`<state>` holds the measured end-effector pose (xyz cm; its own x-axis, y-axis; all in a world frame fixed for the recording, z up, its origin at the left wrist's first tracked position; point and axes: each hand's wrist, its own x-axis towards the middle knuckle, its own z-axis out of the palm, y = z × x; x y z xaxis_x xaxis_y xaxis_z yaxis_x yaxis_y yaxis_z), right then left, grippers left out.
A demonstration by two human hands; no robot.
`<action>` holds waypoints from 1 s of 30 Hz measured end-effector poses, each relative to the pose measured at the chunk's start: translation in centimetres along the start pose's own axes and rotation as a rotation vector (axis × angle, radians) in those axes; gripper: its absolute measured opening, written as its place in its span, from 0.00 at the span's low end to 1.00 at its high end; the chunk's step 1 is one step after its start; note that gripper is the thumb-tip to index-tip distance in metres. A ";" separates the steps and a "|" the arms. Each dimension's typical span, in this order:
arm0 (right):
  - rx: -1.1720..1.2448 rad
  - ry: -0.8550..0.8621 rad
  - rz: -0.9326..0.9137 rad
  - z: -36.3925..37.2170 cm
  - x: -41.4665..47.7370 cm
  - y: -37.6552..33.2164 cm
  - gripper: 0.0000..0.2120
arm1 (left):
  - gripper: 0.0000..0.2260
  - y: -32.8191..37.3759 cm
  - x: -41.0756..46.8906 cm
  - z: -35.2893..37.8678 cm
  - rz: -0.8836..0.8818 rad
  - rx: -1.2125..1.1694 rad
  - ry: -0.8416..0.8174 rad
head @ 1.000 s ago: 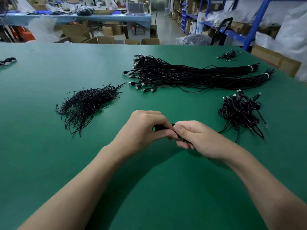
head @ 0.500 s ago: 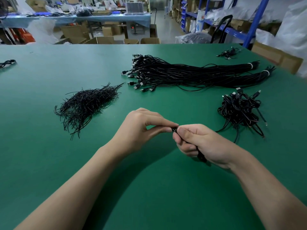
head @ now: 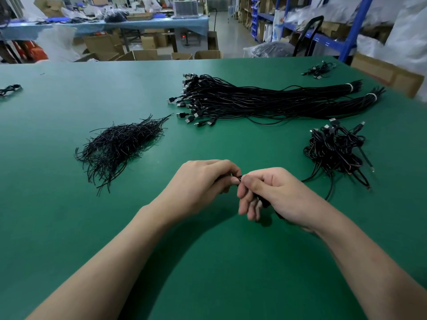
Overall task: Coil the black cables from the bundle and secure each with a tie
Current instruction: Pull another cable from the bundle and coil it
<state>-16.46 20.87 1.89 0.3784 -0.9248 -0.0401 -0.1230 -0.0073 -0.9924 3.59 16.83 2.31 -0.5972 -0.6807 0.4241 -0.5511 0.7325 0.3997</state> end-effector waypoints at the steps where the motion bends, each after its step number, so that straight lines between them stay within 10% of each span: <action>1: -0.040 0.053 -0.016 -0.1 0.1 0.1 0.14 | 0.05 0.0 0.0 0.0 -0.001 0.019 -0.004; 9: -0.467 0.226 -0.093 -0.6 0.0 0.6 0.16 | 0.10 0.3 -0.2 0.0 0.007 0.011 -0.033; 19: -0.093 -0.129 0.120 -0.4 -0.7 0.2 0.31 | 0.05 0.6 -0.2 -0.6 -0.017 -0.104 0.004; 30: 0.205 -0.210 0.171 -0.7 -1.3 0.5 0.25 | 0.05 1.0 -0.2 -0.9 0.036 -0.068 0.097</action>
<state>-17.62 21.79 1.54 0.5519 -0.8071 -0.2097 -0.0222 0.2372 -0.9712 3.69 17.66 3.35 -0.5544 -0.6540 0.5146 -0.4880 0.7564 0.4356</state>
